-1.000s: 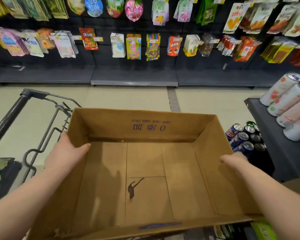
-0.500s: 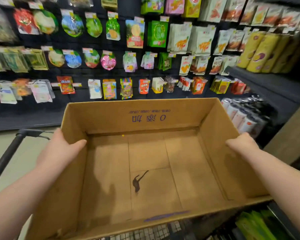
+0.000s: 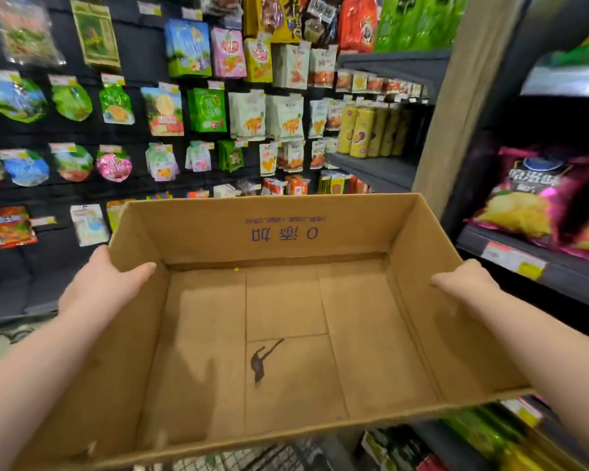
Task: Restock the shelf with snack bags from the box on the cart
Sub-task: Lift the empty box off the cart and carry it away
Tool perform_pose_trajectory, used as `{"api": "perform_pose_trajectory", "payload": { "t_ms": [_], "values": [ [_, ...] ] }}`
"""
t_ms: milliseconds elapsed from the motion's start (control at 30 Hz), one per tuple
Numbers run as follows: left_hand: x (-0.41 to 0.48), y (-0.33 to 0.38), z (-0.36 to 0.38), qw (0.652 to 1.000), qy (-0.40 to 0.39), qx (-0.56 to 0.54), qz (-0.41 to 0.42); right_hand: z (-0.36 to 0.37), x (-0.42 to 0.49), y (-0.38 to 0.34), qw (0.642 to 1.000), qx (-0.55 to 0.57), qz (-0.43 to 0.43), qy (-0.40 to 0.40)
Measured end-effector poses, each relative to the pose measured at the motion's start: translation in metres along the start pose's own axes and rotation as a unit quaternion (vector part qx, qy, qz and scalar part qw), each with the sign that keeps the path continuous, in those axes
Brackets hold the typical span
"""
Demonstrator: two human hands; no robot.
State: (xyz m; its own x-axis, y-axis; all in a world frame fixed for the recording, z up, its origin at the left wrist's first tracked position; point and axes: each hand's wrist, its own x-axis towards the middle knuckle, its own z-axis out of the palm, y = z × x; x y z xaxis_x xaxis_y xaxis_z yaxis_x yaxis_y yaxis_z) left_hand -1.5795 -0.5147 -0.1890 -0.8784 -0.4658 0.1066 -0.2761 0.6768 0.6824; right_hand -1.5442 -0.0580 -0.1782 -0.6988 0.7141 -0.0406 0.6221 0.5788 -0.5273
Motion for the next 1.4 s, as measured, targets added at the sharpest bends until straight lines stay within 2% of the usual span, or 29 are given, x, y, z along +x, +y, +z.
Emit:
{"api": "perform_pose_trajectory", "payload": {
  "t_ms": [200, 367, 600, 833, 1033, 1167, 1400],
  "values": [
    [-0.047, 0.023, -0.002, 0.999, -0.026, -0.003, 0.047, -0.045, -0.047, 0.074, 0.998, 0.028, 0.05, 0.007],
    [-0.118, 0.044, 0.004, 0.993, -0.052, -0.019, 0.1, -0.091, -0.106, 0.17, 0.992, 0.061, 0.108, 0.034],
    [-0.255, 0.078, 0.016, 0.968, -0.163, -0.047, 0.184, -0.172, -0.215, 0.321, 0.972, 0.083, 0.2, 0.086],
    [-0.36, 0.104, 0.061, 0.93, -0.275, -0.056, 0.238, -0.227, -0.309, 0.433, 0.94, 0.086, 0.302, 0.135],
    [-0.434, 0.144, 0.109, 0.874, -0.356, -0.028, 0.329, -0.249, -0.385, 0.503, 0.89, 0.096, 0.405, 0.188],
    [-0.481, 0.167, 0.14, 0.823, -0.422, -0.031, 0.378, -0.257, -0.436, 0.528, 0.845, 0.096, 0.476, 0.225],
    [-0.584, 0.197, 0.187, 0.71, -0.513, -0.022, 0.482, -0.243, -0.535, 0.56, 0.732, 0.123, 0.596, 0.308]
  ]
}}
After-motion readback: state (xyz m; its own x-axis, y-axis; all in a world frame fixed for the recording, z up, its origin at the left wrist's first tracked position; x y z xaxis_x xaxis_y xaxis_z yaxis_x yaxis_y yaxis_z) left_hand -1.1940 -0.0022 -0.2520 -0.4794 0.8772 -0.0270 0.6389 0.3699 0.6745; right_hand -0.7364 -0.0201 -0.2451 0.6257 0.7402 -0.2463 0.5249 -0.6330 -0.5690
